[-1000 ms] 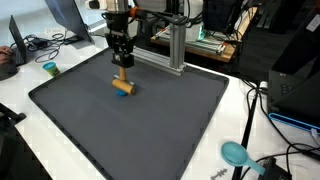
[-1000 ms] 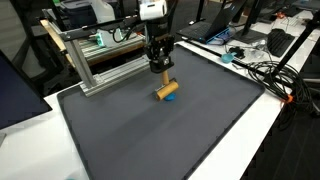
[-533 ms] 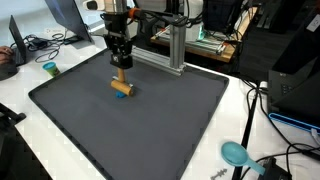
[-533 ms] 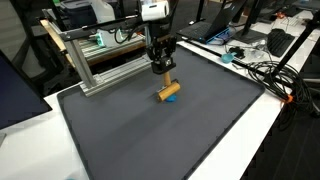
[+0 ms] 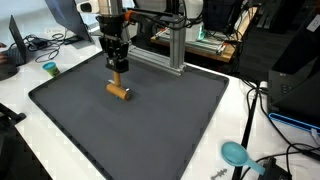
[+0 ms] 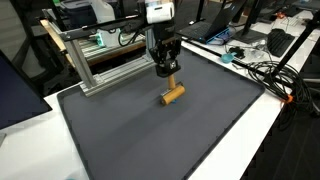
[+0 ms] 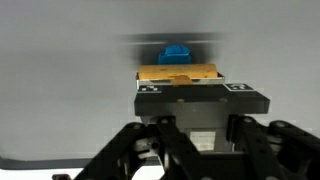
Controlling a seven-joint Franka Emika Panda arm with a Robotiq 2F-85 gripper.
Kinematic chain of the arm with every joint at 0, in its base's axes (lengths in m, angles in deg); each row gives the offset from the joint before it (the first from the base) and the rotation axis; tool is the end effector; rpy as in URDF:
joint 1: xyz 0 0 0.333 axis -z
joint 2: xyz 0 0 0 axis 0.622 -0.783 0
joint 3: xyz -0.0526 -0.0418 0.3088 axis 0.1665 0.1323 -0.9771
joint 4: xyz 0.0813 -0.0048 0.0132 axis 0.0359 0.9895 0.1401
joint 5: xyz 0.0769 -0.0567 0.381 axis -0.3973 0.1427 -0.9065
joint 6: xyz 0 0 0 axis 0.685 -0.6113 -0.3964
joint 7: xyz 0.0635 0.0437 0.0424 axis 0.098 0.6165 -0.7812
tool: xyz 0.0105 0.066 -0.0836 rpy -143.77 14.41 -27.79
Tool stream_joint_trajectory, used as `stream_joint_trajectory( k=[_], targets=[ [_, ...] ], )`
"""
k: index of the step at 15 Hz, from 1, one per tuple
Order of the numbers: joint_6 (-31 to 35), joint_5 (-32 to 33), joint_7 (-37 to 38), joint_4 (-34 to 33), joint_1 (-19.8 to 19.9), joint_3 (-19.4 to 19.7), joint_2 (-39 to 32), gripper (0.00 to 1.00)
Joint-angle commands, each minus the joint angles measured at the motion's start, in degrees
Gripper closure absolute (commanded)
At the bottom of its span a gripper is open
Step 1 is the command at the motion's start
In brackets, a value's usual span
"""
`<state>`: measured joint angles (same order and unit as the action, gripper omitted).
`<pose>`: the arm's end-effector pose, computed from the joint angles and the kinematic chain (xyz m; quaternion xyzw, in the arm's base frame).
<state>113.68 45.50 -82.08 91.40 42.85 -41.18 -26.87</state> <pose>0.5850 -0.0478 0.3025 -0.9906 0.0054 -0.1361 0.0094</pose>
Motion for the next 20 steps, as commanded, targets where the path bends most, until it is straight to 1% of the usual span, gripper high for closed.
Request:
stream_joint_trajectory(
  k=[1,3,5,9,12,18,20],
  targets=[
    [-1.59,0.41,1.55,-3.08,-0.53,0.03,-4.82,0.78],
    [-1.18,-0.51,0.73,-3.50,0.02,-0.37,-4.02,0.78],
    [1.70,-1.32,-0.37,-1.09,0.86,-0.49,0.61,0.78],
    [4.22,-0.77,-1.02,1.49,0.91,-0.44,4.03,0.78],
    [2.66,-0.63,-0.89,1.63,0.64,-0.22,3.88,0.78],
    [0.22,-0.31,-0.76,0.50,0.46,-0.36,-0.52,0.78],
    [-0.30,0.05,-0.66,0.19,0.41,-0.31,-0.88,0.78]
  ],
)
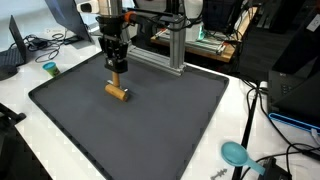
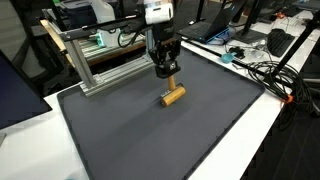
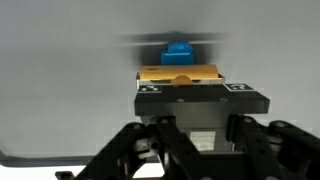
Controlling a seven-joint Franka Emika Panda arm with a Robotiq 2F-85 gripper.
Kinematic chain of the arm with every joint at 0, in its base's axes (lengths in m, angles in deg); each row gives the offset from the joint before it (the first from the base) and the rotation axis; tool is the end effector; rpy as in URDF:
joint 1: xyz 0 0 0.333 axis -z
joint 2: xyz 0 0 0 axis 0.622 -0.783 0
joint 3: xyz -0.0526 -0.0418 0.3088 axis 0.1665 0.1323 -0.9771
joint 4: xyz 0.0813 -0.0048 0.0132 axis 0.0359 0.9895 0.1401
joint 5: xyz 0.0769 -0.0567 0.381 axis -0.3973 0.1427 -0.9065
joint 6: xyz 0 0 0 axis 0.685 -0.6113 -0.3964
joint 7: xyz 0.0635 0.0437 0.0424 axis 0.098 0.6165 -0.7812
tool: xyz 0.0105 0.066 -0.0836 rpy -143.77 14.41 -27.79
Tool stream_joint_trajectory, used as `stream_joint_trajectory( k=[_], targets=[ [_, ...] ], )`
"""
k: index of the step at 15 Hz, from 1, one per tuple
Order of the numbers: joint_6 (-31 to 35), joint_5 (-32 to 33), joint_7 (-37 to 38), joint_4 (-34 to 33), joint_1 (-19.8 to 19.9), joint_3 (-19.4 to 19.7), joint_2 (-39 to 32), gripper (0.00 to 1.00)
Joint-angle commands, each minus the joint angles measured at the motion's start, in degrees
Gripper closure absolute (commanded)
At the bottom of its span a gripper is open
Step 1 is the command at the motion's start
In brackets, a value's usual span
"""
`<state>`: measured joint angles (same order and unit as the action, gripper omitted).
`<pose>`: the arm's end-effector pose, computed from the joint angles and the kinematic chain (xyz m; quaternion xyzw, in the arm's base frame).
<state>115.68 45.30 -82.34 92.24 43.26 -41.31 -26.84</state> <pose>0.5828 -0.0511 0.3005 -0.9892 0.0078 -0.1464 0.0079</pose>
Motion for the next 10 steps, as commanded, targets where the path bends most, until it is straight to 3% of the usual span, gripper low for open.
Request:
stream_joint_trajectory(
  k=[1,10],
  targets=[
    [-2.80,0.58,-0.24,-0.80,-0.05,-0.02,-1.08,0.78],
    [-7.80,2.92,-0.37,-0.70,-0.30,0.79,-0.28,0.78]
  ],
)
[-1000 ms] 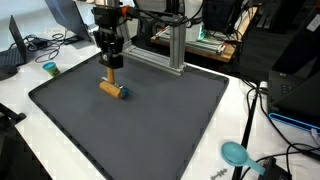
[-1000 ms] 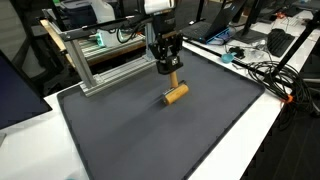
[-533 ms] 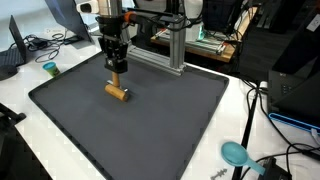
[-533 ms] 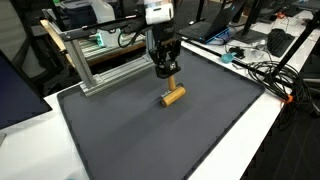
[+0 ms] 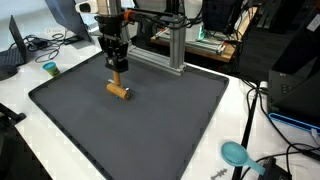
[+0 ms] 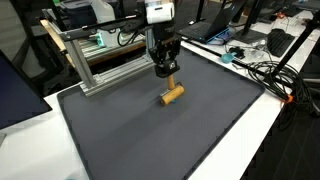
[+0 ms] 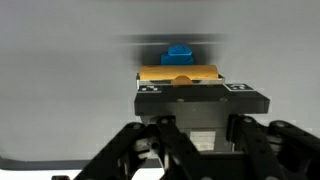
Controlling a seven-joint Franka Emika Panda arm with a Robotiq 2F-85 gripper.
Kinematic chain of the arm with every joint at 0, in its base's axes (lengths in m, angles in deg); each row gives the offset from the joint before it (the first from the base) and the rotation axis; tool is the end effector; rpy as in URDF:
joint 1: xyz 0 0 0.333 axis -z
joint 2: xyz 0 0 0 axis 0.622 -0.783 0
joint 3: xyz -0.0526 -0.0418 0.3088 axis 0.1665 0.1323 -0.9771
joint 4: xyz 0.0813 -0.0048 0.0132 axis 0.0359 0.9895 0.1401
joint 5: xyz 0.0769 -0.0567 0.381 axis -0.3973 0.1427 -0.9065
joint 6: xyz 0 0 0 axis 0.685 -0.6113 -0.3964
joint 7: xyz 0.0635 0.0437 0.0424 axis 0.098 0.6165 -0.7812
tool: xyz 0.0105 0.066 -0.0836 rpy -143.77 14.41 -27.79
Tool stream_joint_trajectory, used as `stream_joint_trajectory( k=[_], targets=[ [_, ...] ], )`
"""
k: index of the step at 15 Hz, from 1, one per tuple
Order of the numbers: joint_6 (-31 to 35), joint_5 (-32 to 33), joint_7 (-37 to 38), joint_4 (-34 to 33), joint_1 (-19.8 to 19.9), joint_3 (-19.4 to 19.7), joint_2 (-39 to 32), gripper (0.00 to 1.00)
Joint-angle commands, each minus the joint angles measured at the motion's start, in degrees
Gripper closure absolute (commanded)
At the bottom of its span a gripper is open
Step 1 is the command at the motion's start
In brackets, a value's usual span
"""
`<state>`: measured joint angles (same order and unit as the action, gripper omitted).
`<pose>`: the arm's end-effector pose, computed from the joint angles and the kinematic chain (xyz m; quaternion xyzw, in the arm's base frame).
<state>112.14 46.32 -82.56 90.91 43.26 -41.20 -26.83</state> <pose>0.5853 -0.0511 0.3035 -0.9919 -0.0017 -0.1272 0.0060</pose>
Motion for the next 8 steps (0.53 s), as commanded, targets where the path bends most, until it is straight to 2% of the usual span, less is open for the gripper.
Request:
stream_joint_trajectory(
  k=[1,8],
  targets=[
    [-4.71,2.05,-0.34,0.60,-0.29,0.67,-0.23,0.78],
    [-10.07,4.22,-0.87,-0.01,-0.34,0.89,0.54,0.78]
  ],
)
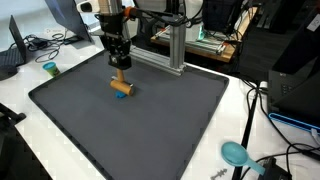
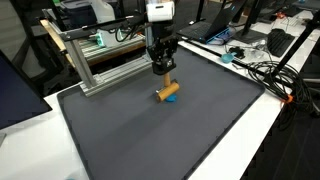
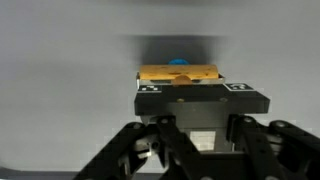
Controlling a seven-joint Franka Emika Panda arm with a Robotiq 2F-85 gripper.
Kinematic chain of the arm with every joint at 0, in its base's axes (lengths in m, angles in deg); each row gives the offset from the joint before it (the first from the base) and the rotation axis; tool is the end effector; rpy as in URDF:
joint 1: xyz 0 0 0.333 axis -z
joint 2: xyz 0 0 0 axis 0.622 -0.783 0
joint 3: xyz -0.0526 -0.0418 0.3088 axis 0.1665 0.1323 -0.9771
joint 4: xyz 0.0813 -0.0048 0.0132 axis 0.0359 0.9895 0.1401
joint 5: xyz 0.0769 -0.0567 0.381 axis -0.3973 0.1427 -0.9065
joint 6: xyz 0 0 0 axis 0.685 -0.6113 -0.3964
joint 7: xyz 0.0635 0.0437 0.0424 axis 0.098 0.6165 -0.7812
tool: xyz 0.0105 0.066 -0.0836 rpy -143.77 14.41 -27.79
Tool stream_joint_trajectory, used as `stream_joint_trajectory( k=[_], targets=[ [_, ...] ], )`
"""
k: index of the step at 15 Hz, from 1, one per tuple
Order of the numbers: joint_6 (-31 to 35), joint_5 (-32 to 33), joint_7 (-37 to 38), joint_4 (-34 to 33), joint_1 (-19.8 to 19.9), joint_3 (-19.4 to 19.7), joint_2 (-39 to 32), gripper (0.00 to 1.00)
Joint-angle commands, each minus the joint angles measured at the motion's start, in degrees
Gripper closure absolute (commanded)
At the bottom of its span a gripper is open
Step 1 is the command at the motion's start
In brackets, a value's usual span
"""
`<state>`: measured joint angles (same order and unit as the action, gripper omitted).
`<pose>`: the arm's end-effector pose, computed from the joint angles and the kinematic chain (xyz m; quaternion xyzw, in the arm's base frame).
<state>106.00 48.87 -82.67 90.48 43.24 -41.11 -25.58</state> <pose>0.5792 -0.0496 0.3079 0.9959 0.0212 0.0874 0.0015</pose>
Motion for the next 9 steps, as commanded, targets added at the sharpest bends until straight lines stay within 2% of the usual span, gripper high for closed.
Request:
stream_joint_trajectory(
  k=[1,6,9],
  targets=[
    [-4.62,1.67,-1.01,0.34,-0.29,0.77,-0.64,0.78],
    [-4.26,1.07,-0.35,0.33,-0.28,0.94,-0.47,0.78],
    [-1.68,-2.13,-1.51,1.53,0.60,0.44,2.74,0.78]
  ],
)
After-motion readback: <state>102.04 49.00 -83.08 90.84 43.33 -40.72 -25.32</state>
